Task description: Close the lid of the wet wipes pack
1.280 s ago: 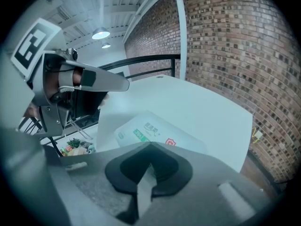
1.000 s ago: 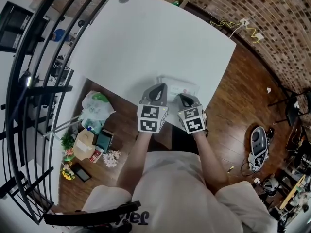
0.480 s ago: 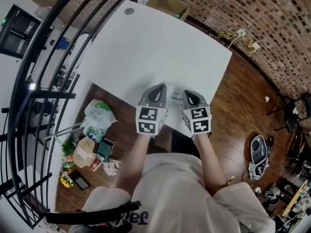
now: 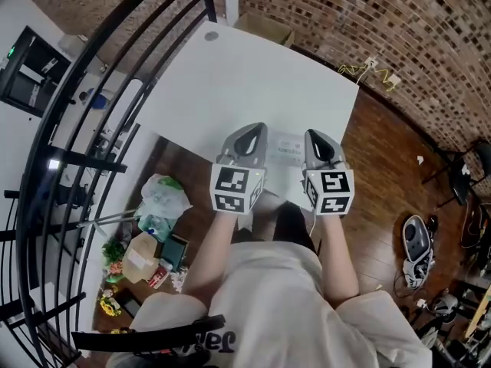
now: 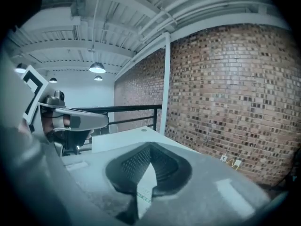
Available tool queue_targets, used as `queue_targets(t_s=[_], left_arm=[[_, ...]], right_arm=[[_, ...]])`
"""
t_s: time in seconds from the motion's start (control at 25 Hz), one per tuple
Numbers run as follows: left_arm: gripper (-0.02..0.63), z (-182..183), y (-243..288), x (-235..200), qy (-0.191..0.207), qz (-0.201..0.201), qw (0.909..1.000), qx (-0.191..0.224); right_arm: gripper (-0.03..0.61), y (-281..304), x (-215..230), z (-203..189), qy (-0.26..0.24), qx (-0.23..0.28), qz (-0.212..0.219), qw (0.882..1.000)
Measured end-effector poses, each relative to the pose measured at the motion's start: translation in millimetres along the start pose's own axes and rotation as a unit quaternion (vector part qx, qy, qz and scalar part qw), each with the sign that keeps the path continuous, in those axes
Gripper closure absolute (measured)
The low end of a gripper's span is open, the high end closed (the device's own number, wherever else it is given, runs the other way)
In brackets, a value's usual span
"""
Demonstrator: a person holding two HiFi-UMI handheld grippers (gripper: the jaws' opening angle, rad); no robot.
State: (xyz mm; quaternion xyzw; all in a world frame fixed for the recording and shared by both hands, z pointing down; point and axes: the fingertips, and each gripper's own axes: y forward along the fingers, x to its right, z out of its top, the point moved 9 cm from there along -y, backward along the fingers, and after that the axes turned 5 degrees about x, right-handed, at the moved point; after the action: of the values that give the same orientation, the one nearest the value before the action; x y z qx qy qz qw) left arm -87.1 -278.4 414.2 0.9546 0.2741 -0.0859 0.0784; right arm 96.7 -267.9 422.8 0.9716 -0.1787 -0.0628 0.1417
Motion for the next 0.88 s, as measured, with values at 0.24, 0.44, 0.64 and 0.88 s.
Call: queue_targets(t_s=[0.24,0.44,0.64,0.88], left_arm=[[0.598,8.6,-29.9,4.1,-0.003,-0.015,0.9997,0.018],[0.598,6.7,-50.9,30.0,-0.005,-0.019,0.9996,0.020],[0.598,5.8,-78.0,71.7,0.012,-0.013,0.9993,0.033],[0.598,-11.1,-136.5,153.9,0.041,0.051,0.9956,0.066]], right_arm=[[0.588,-41.5,-38.0,7.5,-0.013,0.026,-0.008,1.000],[0.588,-81.3,-53.7,13.2,-0.038,0.040,0.004,0.998],[0.588,-122.7,-53.3,8.1,-0.033,0.070,0.013,0.997],[0.588,-216.2,-33.8,-33.5,0.012,0.068,0.015,0.998]])
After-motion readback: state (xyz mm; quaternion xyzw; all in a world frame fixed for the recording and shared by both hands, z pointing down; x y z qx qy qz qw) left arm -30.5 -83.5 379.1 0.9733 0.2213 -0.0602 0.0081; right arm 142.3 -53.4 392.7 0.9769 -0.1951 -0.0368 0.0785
